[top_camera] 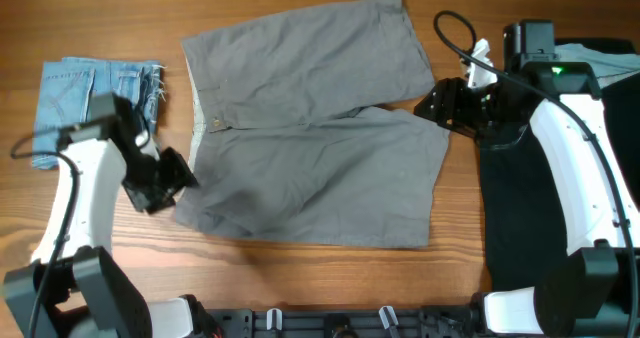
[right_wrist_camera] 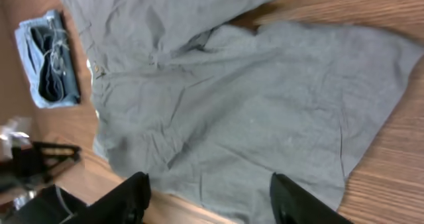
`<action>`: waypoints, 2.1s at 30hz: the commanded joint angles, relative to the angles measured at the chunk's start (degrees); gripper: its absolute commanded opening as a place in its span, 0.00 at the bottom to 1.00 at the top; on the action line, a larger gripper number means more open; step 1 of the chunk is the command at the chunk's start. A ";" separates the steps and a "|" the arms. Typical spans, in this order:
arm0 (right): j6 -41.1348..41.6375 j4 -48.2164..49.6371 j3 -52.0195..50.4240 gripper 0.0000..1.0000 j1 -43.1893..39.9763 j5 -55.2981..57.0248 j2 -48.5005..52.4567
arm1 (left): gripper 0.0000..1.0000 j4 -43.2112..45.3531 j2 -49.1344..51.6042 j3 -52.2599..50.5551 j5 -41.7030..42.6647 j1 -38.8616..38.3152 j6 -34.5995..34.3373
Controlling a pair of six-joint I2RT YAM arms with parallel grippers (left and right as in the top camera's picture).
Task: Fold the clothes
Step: 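Pull the shorts' waist and leg corners apart with both grippers to flatten, then grasp the bottom leg hems with both grippers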
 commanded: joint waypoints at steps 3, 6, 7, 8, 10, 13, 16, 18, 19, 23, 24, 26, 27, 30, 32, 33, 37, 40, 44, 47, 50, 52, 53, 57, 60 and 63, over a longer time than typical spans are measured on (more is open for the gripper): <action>5.86 1.79 0.74 0.70 0.13 9.07 -0.22 | 0.55 9.11 0.48 -11.08 1.92 0.55 -8.74; 5.88 3.52 0.74 0.71 0.13 10.84 -0.11 | 0.55 16.28 0.48 -15.10 -0.90 0.55 -13.46; 5.88 3.61 0.74 0.71 0.13 12.04 0.02 | 0.55 18.40 0.48 -16.28 -0.92 0.55 -14.21; 5.88 3.65 0.74 0.71 0.13 13.20 0.07 | 0.54 20.83 0.48 -17.62 -0.94 0.55 -14.29; 5.84 4.24 0.74 0.72 0.13 14.03 0.35 | 0.55 22.82 0.48 -18.51 -2.10 0.55 -14.29; 5.84 4.81 0.74 0.73 0.13 15.54 0.44 | 0.54 19.37 0.39 -18.38 -0.55 0.70 -14.43; 5.81 5.14 0.74 0.75 0.13 16.15 0.44 | 0.51 11.47 -1.16 -14.14 -0.02 4.94 -12.41; 5.84 5.73 0.74 0.75 0.13 16.15 0.44 | 0.53 9.01 -3.37 -12.13 -0.02 9.14 -9.64; 5.84 6.14 0.74 0.75 0.13 16.17 0.44 | 0.56 8.61 -3.63 -12.26 -0.50 10.47 -9.40; 7.21 7.67 0.74 0.76 0.13 16.85 0.44 | 0.65 14.73 -2.93 -15.15 -3.45 10.93 -9.46; 7.54 8.15 0.74 0.76 0.13 17.00 0.44 | 0.66 16.63 -2.49 -16.09 -3.48 10.93 -9.44; 8.87 8.52 0.74 0.75 0.13 17.22 0.44 | 0.68 19.80 -1.40 -18.03 -3.61 10.95 -9.44; 8.85 8.57 0.74 0.76 0.13 17.25 0.44 | 0.66 20.70 -0.98 -18.25 -3.72 10.95 -9.44; 8.87 8.55 0.74 0.75 0.13 18.12 0.44 | 0.37 21.11 -0.59 -18.25 -3.74 10.95 -9.11; 9.27 8.52 0.74 0.76 0.13 19.54 0.44 | 0.15 20.68 -0.61 -18.25 -3.72 10.95 -6.40; 9.25 8.46 0.74 0.76 0.13 20.63 0.44 | 0.06 20.39 -0.61 -18.23 -3.72 10.95 -6.40; 13.73 4.07 -0.09 0.76 0.13 23.10 0.57 | 0.04 20.11 -0.72 -15.30 -3.61 10.95 -5.46; 19.04 -0.87 -5.29 0.76 0.07 22.73 1.36 | 0.04 18.27 -0.72 -10.69 -2.89 10.93 -4.87; 20.50 -2.49 -14.51 0.75 0.07 16.17 1.40 | 0.04 13.81 -0.72 -3.82 1.36 10.93 -2.19; 20.81 -3.78 -20.48 0.75 0.07 13.31 1.40 | 0.04 10.91 -0.72 0.00 1.57 10.93 -0.37; 22.29 -1.33 -29.46 0.61 0.09 6.84 1.40 | 0.04 9.88 -0.72 0.39 2.19 10.88 -0.37; 20.09 3.52 -33.81 0.58 0.68 0.22 1.40 | 0.04 9.88 -0.72 0.39 2.19 10.88 -0.37; 19.08 5.44 -35.08 0.58 1.73 -2.43 1.40 | 0.04 9.88 -0.72 0.39 2.19 10.86 -0.37; 22.45 5.60 -35.65 0.73 12.35 -0.46 1.40 | 0.04 9.70 -0.72 0.39 2.19 9.18 1.11; 28.98 1.99 -35.65 0.72 19.32 1.46 1.40 | 0.04 9.73 -0.72 0.39 2.16 7.61 1.11; 29.73 0.15 -35.65 0.66 20.22 1.51 1.40 | 0.04 9.75 -0.72 0.39 2.16 7.21 1.11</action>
